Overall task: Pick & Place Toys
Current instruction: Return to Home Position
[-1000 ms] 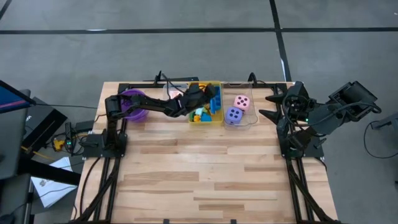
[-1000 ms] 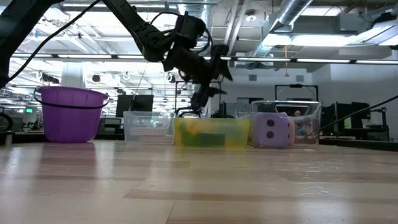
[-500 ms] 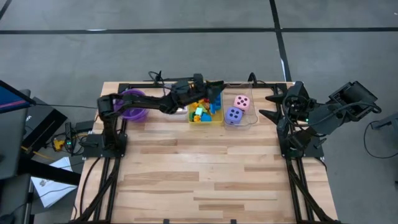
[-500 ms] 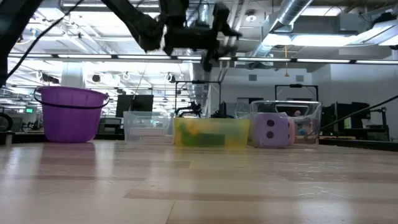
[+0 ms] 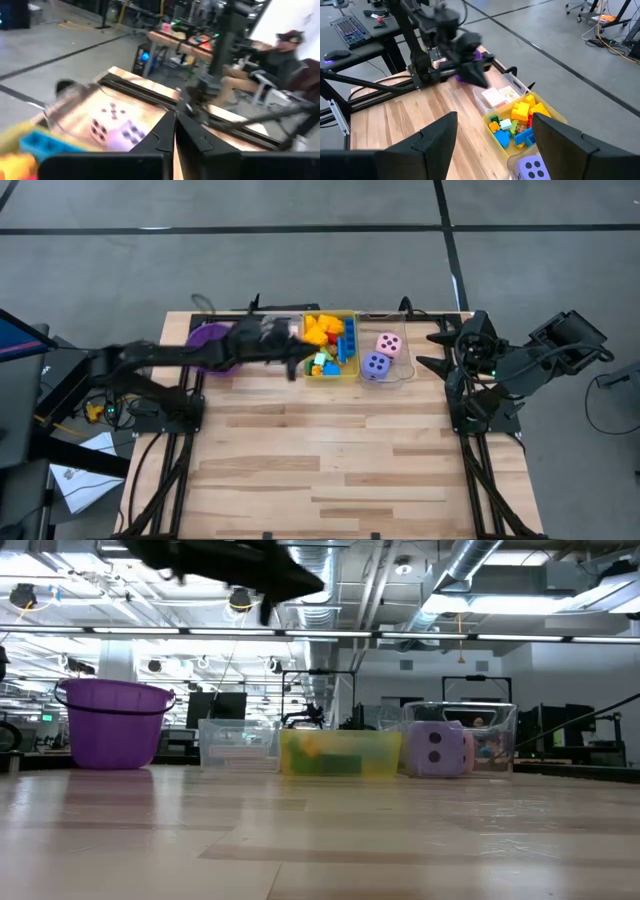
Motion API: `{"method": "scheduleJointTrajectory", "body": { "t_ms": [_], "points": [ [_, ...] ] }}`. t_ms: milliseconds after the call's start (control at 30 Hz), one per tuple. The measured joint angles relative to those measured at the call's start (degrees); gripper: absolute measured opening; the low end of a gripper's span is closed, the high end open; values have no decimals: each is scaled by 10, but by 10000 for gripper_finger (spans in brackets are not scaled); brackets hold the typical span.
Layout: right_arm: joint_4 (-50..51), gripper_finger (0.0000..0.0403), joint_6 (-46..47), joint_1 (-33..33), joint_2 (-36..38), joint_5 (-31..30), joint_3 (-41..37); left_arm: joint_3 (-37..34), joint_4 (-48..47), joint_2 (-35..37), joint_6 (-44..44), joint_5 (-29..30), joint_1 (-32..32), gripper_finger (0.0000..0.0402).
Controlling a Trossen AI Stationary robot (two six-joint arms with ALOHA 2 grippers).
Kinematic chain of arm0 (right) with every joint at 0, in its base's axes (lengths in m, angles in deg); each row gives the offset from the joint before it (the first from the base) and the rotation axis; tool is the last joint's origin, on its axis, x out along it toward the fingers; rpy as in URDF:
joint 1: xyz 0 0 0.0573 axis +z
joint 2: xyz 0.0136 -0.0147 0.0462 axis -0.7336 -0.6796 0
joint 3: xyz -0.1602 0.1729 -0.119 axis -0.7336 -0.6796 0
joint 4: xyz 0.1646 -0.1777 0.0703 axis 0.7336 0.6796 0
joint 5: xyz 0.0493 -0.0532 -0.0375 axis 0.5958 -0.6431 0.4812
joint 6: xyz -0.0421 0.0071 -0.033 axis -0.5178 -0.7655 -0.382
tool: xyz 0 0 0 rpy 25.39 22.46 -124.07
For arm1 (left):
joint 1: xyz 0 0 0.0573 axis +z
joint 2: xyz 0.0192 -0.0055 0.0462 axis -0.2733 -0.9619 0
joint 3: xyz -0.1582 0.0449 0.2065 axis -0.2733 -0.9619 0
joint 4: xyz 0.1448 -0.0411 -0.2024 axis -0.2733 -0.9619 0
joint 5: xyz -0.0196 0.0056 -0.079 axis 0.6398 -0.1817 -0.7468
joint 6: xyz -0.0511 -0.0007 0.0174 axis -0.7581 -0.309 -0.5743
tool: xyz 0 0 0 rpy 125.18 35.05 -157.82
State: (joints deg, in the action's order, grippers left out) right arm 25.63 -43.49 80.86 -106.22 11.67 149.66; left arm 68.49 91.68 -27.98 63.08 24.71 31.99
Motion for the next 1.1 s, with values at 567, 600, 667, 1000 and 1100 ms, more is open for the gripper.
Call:
{"method": "scheduleJointTrajectory", "body": {
  "t_ms": [567,600,667,1000,1100],
  "points": [
    [-73,250,0,-35,0,-3,0,-354,133,330,81,237,-239,1],
    [-79,250,0,-37,0,-3,0,-365,135,349,86,237,-246,1],
    [-85,250,0,-41,0,-3,0,-391,135,390,95,237,-255,0],
    [-83,250,15,-50,0,-3,0,-511,113,598,101,238,-250,0],
    [-78,250,22,-50,0,-3,0,-524,76,638,117,238,-249,0]
  ]
}}
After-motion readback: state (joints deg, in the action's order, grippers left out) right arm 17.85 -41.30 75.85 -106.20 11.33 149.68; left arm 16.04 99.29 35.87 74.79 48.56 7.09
